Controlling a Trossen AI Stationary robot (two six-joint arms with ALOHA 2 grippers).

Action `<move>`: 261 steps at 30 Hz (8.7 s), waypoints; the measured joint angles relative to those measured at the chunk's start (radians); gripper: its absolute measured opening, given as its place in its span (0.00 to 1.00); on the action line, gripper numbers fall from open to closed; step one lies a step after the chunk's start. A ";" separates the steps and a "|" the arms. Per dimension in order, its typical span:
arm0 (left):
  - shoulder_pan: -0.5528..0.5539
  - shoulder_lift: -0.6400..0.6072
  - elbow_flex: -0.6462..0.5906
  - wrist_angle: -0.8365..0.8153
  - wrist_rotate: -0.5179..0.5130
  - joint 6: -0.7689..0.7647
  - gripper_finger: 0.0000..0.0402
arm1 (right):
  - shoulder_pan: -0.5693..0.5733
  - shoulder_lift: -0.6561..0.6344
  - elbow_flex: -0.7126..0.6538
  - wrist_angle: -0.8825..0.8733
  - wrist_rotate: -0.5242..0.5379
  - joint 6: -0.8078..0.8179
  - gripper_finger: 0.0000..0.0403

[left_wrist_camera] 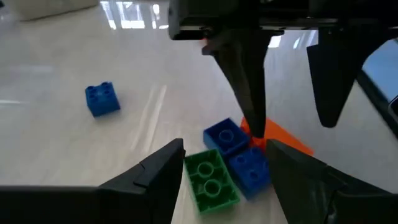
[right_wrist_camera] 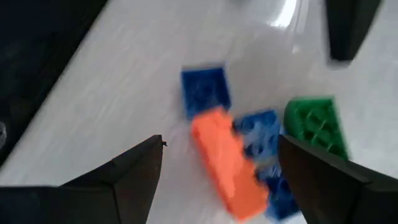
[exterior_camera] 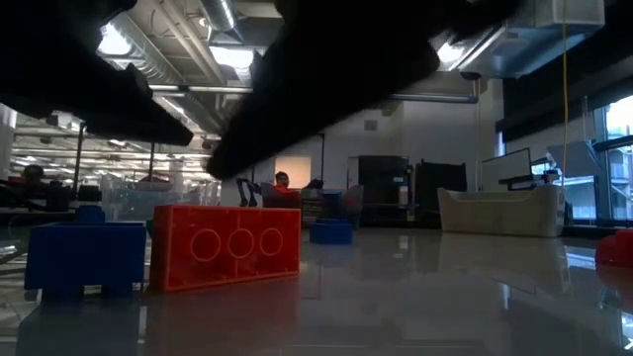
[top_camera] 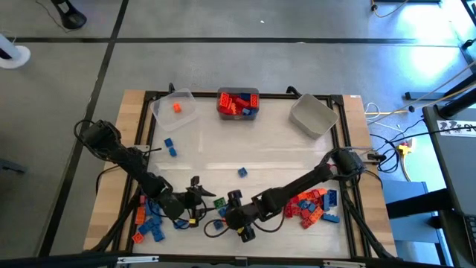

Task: Sort blocks by size

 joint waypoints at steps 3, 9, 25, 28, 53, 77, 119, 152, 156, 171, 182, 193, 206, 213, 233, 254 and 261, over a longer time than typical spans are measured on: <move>0.000 0.000 0.000 -0.023 0.000 -0.025 0.53 | 0.002 0.018 -0.001 0.008 -0.025 -0.003 0.78; 0.001 0.000 0.002 -0.027 0.000 -0.030 0.53 | 0.010 0.030 -0.001 -0.019 -0.045 0.011 0.78; 0.001 0.000 0.001 -0.019 -0.004 -0.029 0.53 | 0.022 0.034 -0.025 -0.032 -0.001 0.084 0.78; 0.001 0.000 0.001 -0.019 -0.004 -0.028 0.53 | 0.022 0.034 -0.061 0.006 -0.001 0.089 0.78; 0.001 0.000 0.000 -0.011 -0.017 0.002 0.53 | 0.015 -0.102 -0.087 -0.050 0.011 0.114 0.33; 0.205 0.000 0.000 0.002 -0.017 0.101 0.53 | -0.604 -0.416 -0.086 -0.292 0.240 -0.169 0.34; 0.249 0.000 0.001 -0.008 -0.016 0.129 0.53 | -0.966 -0.282 -0.086 -0.132 -0.100 -0.023 0.67; 0.168 0.000 0.001 0.187 0.199 0.132 0.53 | 0.072 -0.650 -0.373 -0.916 0.164 0.910 0.63; 0.168 0.000 0.001 0.185 0.200 0.124 0.53 | 0.163 -0.650 -0.396 -0.927 0.159 1.029 0.63; 0.168 0.000 0.002 0.184 0.200 0.120 0.53 | 0.476 -0.652 -0.462 -0.955 -0.014 1.556 0.63; 0.169 0.000 0.002 0.184 0.200 0.120 0.53 | 0.649 -0.632 -0.468 -0.908 -0.046 1.631 0.63; 0.167 0.000 0.002 0.175 0.199 0.126 0.53 | 0.703 -0.582 -0.558 -0.825 -0.055 1.604 0.63; 0.167 0.000 0.002 0.176 0.199 0.126 0.53 | 0.702 -0.577 -0.636 -0.668 -0.072 1.575 0.63; 0.167 0.000 0.002 0.174 0.199 0.123 0.53 | 0.702 -0.577 -0.715 -0.596 -0.081 1.575 0.63; 0.167 0.000 0.002 0.173 0.199 0.128 0.53 | 0.677 -0.578 -0.610 -0.510 -0.218 1.591 0.22; 0.180 0.000 0.002 0.172 0.198 0.149 0.53 | 0.040 -0.580 -0.313 -0.436 0.612 0.476 0.22; 0.180 0.000 0.002 0.172 0.198 0.149 0.53 | -0.262 -0.580 -0.313 -0.256 0.508 0.190 0.22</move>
